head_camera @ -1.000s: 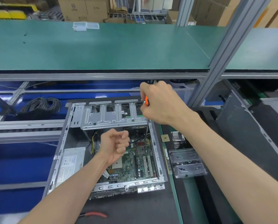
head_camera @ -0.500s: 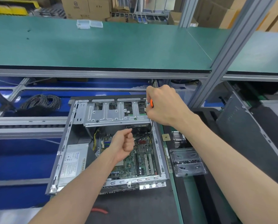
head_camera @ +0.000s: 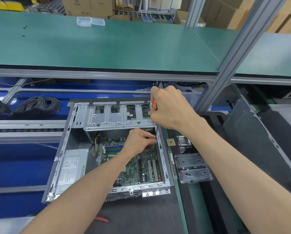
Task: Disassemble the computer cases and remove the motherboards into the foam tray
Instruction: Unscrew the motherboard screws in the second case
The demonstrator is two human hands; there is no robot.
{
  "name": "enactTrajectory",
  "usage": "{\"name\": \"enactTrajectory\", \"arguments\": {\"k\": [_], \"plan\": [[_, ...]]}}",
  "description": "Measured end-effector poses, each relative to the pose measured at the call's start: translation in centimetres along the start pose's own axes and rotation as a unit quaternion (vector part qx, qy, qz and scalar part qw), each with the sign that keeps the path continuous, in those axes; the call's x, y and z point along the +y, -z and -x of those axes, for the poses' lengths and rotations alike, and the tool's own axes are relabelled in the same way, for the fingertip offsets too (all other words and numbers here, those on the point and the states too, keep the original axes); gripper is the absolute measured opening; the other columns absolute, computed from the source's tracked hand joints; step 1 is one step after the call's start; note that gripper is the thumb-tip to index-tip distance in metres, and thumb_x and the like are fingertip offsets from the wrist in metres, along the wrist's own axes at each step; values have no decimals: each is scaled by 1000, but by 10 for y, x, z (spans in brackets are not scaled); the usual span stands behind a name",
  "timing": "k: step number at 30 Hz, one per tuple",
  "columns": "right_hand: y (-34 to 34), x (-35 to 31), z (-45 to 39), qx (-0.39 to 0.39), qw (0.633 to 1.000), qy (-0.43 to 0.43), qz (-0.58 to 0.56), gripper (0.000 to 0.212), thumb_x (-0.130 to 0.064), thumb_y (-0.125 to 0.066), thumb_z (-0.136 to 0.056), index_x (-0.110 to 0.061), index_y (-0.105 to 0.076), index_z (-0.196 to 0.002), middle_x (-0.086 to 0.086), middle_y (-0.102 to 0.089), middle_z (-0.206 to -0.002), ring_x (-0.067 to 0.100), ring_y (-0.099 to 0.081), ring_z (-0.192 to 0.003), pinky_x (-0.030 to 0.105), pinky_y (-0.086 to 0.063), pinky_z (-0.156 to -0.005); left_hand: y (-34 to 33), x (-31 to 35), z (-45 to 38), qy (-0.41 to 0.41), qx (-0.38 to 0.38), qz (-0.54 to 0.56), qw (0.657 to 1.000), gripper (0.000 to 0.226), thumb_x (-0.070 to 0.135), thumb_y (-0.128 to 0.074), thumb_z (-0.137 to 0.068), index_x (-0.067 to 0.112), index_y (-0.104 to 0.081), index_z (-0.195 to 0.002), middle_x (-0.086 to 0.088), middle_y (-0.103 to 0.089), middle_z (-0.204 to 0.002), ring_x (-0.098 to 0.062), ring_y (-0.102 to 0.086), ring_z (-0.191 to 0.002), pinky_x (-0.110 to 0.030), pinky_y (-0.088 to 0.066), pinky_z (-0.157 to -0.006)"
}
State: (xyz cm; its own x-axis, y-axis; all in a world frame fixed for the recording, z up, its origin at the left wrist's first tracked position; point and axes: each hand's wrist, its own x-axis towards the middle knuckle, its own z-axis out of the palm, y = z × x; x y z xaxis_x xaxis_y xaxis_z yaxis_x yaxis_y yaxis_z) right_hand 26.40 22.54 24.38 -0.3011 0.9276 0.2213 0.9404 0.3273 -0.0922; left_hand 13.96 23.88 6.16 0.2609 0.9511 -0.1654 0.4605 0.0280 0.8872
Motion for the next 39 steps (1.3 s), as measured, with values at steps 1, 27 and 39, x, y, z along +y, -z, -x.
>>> {"name": "enactTrajectory", "arguments": {"k": [1,27,39], "plan": [[0,-1,0,-1,1000,2,1,19,-15,-54,-73,-11,-50,-91,6,-50,-70,34,-52,-72,46,-53,-72,0,-1,0,-1,3,-1,1000,10,28,-85,-77,30,-81,-87,21,-74,-83,14,-64,-76,3,-41,-63],[-1,0,8,15,1000,11,7,16,-10,-56,-74,-11,-44,-85,1,-40,-64,30,-48,-69,31,-28,-51,-8,-6,-5,0,12,-2,1000,13,22,-83,-80,26,-81,-92,24,-71,-92,21,-60,-77,3,-40,-68],[-2,0,10,23,1000,16,8,17,-12,-56,-78,-11,-43,-88,3,-41,-67,33,-49,-73,34,-32,-56,-11,-6,-3,-7,24,-4,1000,16,19,-79,-83,20,-81,-98,7,-77,-98,20,-60,-75,2,-41,-67]]}}
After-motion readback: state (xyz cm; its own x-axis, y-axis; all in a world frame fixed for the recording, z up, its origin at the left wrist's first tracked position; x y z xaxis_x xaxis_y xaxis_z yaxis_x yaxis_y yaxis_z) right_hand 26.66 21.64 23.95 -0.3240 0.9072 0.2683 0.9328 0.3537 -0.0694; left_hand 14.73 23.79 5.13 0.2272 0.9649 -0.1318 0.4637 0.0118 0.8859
